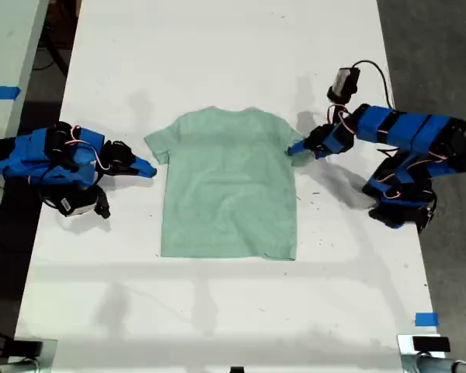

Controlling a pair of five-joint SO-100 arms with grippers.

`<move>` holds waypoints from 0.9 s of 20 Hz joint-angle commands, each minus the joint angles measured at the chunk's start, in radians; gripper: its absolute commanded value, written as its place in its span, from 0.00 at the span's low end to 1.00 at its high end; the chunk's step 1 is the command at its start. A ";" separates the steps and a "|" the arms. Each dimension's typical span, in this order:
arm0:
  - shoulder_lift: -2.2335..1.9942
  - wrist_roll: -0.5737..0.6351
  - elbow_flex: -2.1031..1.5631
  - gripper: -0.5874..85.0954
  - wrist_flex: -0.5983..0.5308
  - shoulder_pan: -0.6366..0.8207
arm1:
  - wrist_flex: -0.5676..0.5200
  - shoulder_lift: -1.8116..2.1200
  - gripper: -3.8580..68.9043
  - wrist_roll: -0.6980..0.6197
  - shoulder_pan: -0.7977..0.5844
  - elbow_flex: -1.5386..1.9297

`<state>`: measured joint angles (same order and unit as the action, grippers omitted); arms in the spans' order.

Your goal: Fold t shirt

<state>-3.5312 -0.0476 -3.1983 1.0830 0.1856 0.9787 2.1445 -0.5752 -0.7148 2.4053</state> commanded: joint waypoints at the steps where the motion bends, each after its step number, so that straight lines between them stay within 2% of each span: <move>1: -0.005 -0.008 -0.017 0.01 -0.014 0.002 | -0.098 -0.003 0.46 0.049 0.011 0.017; 6: -0.005 -0.008 -0.017 0.01 -0.014 0.002 | -0.273 -0.046 0.44 0.127 0.043 0.092; 7: -0.005 -0.009 -0.017 0.01 -0.014 0.002 | -0.302 -0.060 0.33 0.138 0.054 0.092; 8: -0.005 -0.009 -0.017 0.01 -0.014 0.000 | -0.319 -0.071 0.07 0.150 0.058 0.086; 9: -0.005 -0.009 -0.017 0.01 -0.014 -0.002 | -0.291 -0.080 0.05 0.144 0.060 0.048; 13: -0.006 -0.011 -0.017 0.01 -0.014 0.002 | 0.107 -0.078 0.05 0.060 0.057 -0.350; 18: -0.006 -0.008 -0.017 0.01 -0.014 0.011 | 0.425 -0.581 0.05 -0.060 0.133 -1.134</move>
<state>-3.5312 -0.0476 -3.1983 1.0830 0.1856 1.3100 1.7257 -0.5983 -0.6259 1.6582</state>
